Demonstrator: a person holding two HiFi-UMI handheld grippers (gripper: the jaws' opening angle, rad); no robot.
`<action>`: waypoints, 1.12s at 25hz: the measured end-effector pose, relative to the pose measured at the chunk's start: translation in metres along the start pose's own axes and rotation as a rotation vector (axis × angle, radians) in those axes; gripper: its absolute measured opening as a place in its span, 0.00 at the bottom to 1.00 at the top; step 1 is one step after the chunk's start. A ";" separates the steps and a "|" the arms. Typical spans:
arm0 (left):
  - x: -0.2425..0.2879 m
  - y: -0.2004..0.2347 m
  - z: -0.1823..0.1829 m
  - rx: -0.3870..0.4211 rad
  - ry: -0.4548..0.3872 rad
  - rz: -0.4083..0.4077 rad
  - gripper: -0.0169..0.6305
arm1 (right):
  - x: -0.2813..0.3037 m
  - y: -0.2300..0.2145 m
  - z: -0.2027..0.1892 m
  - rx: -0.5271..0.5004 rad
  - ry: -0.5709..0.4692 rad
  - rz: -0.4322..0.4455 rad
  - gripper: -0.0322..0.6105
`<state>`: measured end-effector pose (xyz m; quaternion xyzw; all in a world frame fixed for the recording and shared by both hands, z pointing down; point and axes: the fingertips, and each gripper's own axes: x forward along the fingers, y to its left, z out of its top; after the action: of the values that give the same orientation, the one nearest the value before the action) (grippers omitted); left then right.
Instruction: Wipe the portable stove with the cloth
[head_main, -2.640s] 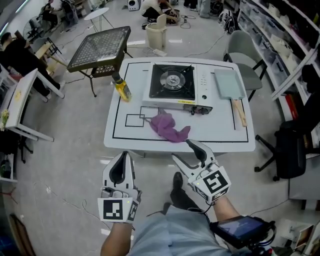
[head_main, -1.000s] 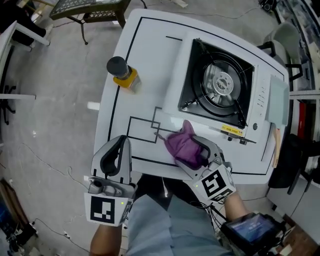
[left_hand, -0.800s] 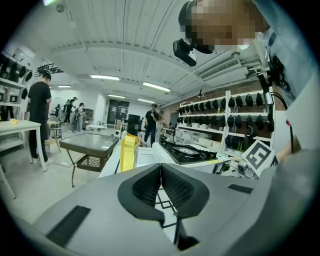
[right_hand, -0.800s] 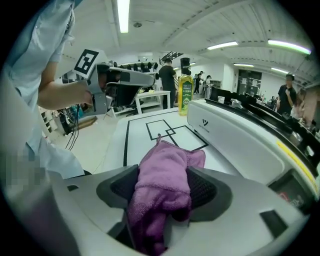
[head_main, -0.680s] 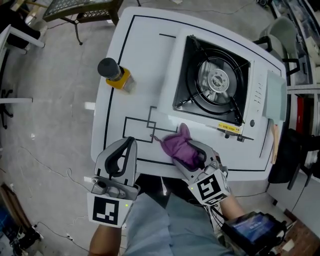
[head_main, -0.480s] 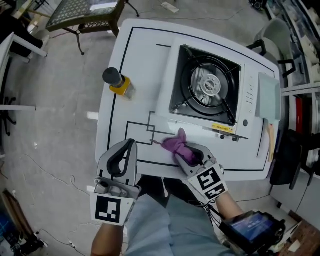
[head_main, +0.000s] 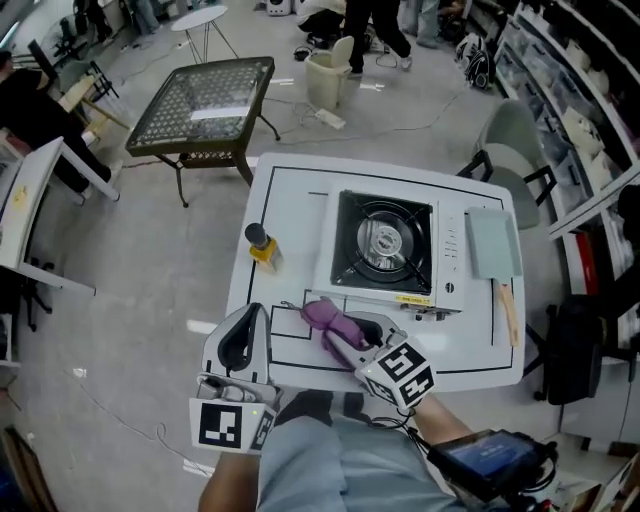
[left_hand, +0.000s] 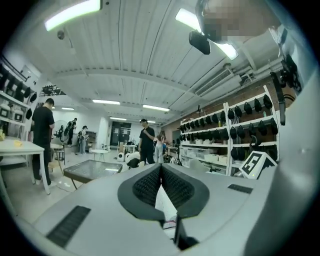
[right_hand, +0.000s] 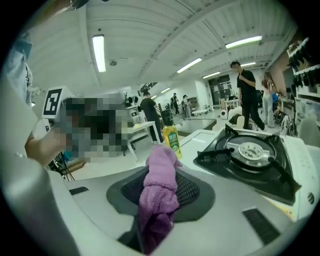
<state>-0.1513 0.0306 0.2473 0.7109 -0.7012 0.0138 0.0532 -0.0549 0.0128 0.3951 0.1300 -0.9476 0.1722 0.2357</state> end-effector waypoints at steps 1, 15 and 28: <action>0.000 0.001 0.009 0.011 -0.023 -0.003 0.05 | 0.000 0.001 0.009 -0.014 -0.016 -0.003 0.27; 0.035 0.042 0.005 0.032 -0.017 -0.042 0.05 | 0.054 -0.021 0.050 -0.109 -0.006 -0.058 0.27; 0.061 0.024 -0.059 -0.026 0.123 -0.104 0.05 | 0.083 -0.043 0.012 -0.052 0.051 -0.042 0.27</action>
<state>-0.1708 -0.0248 0.3130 0.7433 -0.6589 0.0455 0.1062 -0.1167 -0.0449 0.4377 0.1394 -0.9425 0.1456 0.2665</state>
